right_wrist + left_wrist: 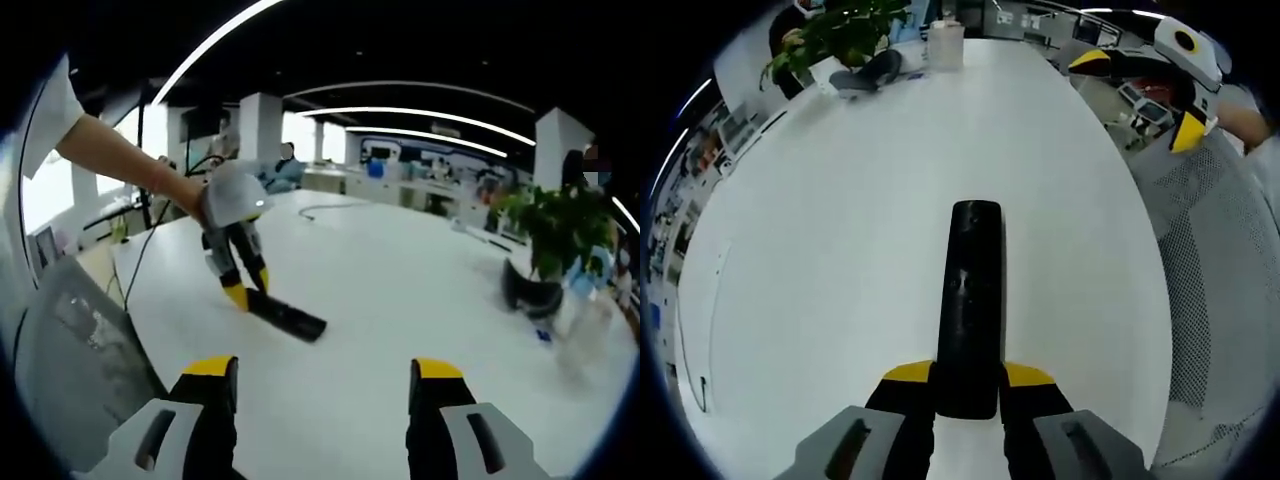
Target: Press the specified remote control buttons in sequence, fully releasing each button before pressing the next.
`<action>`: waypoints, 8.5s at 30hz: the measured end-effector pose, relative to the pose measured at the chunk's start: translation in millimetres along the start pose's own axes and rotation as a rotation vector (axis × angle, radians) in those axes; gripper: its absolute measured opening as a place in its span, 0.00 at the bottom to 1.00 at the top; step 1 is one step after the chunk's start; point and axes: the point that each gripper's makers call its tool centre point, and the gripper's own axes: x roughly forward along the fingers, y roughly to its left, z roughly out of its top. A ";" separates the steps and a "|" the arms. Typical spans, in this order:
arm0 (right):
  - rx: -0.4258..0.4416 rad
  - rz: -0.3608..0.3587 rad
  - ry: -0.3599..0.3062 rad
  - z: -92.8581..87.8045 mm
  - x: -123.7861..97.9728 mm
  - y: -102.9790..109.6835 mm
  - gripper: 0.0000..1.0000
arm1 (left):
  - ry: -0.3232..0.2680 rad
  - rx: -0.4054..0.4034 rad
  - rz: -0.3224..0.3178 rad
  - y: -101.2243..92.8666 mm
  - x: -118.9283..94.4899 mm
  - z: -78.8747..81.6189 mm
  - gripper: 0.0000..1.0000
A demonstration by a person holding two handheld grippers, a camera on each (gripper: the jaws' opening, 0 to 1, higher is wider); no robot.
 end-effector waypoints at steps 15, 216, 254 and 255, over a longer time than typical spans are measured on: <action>-0.017 -0.010 0.013 -1.5 0.2 -0.3 0.68 | -0.019 -0.003 0.005 -12.2 -0.7 -2.5 0.24; -0.106 0.023 0.091 -13.8 4.1 9.9 0.58 | 0.009 0.095 -0.021 -121.9 -0.9 -10.9 0.24; -0.183 0.287 0.207 -25.9 4.6 56.7 0.05 | -0.012 0.091 -0.014 -136.2 -1.5 -12.8 0.24; -0.219 0.292 0.219 -27.1 5.5 56.4 0.02 | -0.020 0.092 -0.011 -136.5 -1.5 -12.8 0.24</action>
